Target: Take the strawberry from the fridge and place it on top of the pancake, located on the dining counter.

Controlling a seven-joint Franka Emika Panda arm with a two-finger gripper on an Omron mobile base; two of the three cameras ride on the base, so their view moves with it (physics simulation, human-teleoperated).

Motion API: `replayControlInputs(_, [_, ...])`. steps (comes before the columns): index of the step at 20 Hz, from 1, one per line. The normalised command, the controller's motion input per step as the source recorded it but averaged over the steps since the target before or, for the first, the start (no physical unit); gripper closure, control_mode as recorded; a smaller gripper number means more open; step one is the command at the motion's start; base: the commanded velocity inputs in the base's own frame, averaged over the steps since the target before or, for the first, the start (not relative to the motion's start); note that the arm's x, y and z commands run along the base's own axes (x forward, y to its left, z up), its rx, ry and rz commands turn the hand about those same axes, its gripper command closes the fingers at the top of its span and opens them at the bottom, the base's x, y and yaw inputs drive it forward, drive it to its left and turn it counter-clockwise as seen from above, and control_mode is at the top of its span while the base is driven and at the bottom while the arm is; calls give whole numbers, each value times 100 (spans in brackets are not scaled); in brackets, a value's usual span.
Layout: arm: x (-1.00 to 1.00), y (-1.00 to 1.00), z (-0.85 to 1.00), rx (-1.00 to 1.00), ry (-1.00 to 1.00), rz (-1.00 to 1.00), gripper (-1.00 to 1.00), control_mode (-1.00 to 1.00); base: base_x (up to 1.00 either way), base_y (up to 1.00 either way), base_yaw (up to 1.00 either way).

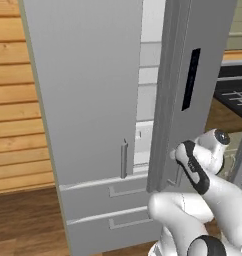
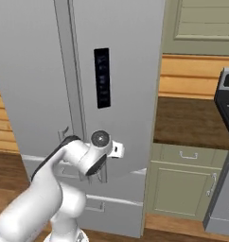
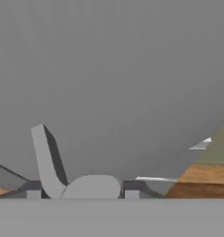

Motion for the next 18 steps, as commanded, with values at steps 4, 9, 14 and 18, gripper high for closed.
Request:
replayControlInputs(4, [-85,-100,-5,13,-15,0,100,-100,0,0,0])
replayControlInputs(9, [-56,-88,7,10,-12,1,100,-100,0,0,0])
replayControlInputs(14, [-31,-27,79,0,0,0,-100,-100,0,0,0])
replayControlInputs(18, [-41,-73,96,0,13,1,-100,-100,0,0,0])
